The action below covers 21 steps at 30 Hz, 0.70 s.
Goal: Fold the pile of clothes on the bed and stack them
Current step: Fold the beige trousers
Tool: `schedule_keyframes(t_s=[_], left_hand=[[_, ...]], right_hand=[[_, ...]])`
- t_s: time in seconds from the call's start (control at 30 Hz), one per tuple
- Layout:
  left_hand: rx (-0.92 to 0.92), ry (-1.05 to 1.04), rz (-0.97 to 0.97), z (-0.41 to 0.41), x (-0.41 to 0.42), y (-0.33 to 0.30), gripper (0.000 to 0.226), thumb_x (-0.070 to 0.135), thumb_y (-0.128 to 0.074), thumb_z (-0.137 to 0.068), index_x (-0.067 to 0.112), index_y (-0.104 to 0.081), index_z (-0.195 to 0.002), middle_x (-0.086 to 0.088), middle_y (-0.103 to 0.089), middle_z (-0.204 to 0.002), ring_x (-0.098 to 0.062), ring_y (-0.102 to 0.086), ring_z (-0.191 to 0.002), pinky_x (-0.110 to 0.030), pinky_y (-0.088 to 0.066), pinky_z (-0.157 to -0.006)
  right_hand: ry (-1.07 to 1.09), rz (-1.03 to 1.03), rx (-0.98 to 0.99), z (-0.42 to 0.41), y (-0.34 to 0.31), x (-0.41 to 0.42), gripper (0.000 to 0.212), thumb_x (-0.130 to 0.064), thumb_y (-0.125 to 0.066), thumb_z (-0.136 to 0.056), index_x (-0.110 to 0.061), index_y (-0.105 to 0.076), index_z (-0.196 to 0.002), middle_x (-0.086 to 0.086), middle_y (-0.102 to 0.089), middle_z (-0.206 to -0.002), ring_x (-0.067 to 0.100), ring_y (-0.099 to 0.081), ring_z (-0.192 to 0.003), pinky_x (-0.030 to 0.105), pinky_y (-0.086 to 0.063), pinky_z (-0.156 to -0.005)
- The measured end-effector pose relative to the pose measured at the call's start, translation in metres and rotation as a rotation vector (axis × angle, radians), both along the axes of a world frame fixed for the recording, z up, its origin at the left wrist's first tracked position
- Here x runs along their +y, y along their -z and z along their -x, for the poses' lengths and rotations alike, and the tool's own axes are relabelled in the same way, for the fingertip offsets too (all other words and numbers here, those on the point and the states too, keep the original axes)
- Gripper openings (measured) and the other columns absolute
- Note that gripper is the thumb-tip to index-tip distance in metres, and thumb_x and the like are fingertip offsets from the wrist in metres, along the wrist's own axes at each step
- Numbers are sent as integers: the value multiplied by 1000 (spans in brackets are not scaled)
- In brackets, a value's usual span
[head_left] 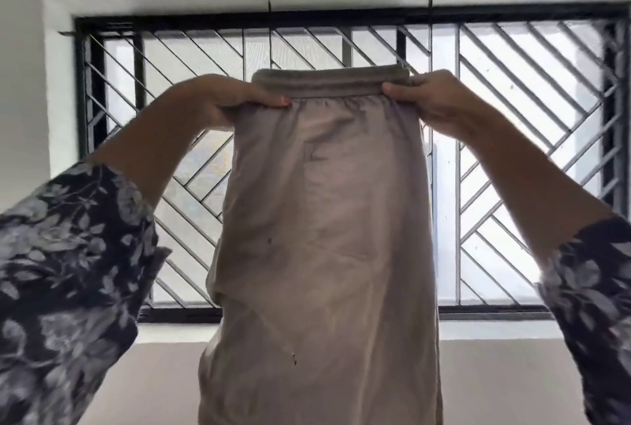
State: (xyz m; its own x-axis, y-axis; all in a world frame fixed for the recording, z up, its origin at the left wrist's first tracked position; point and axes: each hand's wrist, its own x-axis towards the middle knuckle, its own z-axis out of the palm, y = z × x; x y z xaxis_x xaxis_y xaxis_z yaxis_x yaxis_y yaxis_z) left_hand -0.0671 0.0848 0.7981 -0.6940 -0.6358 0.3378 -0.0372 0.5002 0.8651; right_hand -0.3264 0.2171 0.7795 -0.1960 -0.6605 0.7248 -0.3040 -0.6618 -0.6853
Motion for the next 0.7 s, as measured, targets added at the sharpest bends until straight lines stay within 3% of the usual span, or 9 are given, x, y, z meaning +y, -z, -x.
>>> schedule_keyframes(t_s=[0.07,0.2,0.3,0.37,0.4,0.47,0.53,0.6,0.7], left_hand=[[57,55,8,-8,3,-4,21,24,-81,-50,13,-78,-68,2,-75,-81,-5,-71,-71,-18,-55,-59],[30,10,54,-18,-18,-6,61,38,-96,-22,13,-78,-75,0,-75,-89,-9,-70,-75,-22,-56,-61],[-317,-393,286,-7,-49,20,39,39,-84,-62,10,-66,-82,-4,-64,-83,-13,-56,-67,-19,-43,-53],[-532,-613,519,9,-77,52,40,41,-78,-73,6,-65,-84,-8,-61,-79,-20,-56,-68,-18,-38,-49],[-594,-677,575,18,-90,72,46,43,-77,-74,2,-67,-92,-12,-65,-88,-26,-62,-80,-20,-42,-56],[-575,-736,536,33,-121,108,55,38,-76,-77,-1,-64,-113,-18,-65,-111,-31,-62,-104,-29,-49,-75],[-439,-693,320,41,-153,138,46,20,-72,-81,-4,-59,-119,-21,-62,-120,-35,-61,-109,-39,-54,-87],[-300,-660,158,43,-171,154,35,5,-64,-83,-6,-59,-116,-24,-63,-116,-38,-65,-100,-48,-56,-83],[-148,-642,181,37,-184,149,29,7,-64,-84,-2,-61,-110,-22,-65,-110,-34,-69,-88,-48,-58,-75]], right_hand=[[-38,29,-30,0,-4,0,25,-13,-75,-63,0,-72,-85,4,-74,-78,12,-70,-74,21,-55,-74],[60,-34,11,3,-8,-17,48,-26,-82,-56,1,-70,-94,3,-72,-78,12,-67,-72,26,-54,-72],[493,-298,359,13,14,-55,47,-36,-81,-69,-4,-71,-102,3,-59,-72,9,-49,-58,21,-39,-54],[543,-425,424,15,47,-93,32,-30,-77,-78,-6,-69,-98,2,-49,-62,9,-37,-46,15,-28,-39],[510,-466,396,16,67,-113,29,-26,-75,-81,-3,-68,-98,5,-51,-62,11,-39,-46,15,-29,-36],[339,-526,170,16,104,-148,29,-16,-69,-87,3,-63,-109,15,-60,-81,18,-54,-57,24,-46,-40],[193,-546,-48,16,138,-178,23,-8,-64,-90,-2,-61,-112,15,-60,-100,20,-61,-76,34,-58,-48],[183,-492,-95,15,153,-192,10,-7,-62,-91,-11,-60,-99,11,-59,-98,18,-60,-83,35,-58,-52],[178,-350,-72,9,148,-202,14,-6,-59,-92,-18,-53,-89,3,-57,-88,10,-61,-72,26,-57,-50]])
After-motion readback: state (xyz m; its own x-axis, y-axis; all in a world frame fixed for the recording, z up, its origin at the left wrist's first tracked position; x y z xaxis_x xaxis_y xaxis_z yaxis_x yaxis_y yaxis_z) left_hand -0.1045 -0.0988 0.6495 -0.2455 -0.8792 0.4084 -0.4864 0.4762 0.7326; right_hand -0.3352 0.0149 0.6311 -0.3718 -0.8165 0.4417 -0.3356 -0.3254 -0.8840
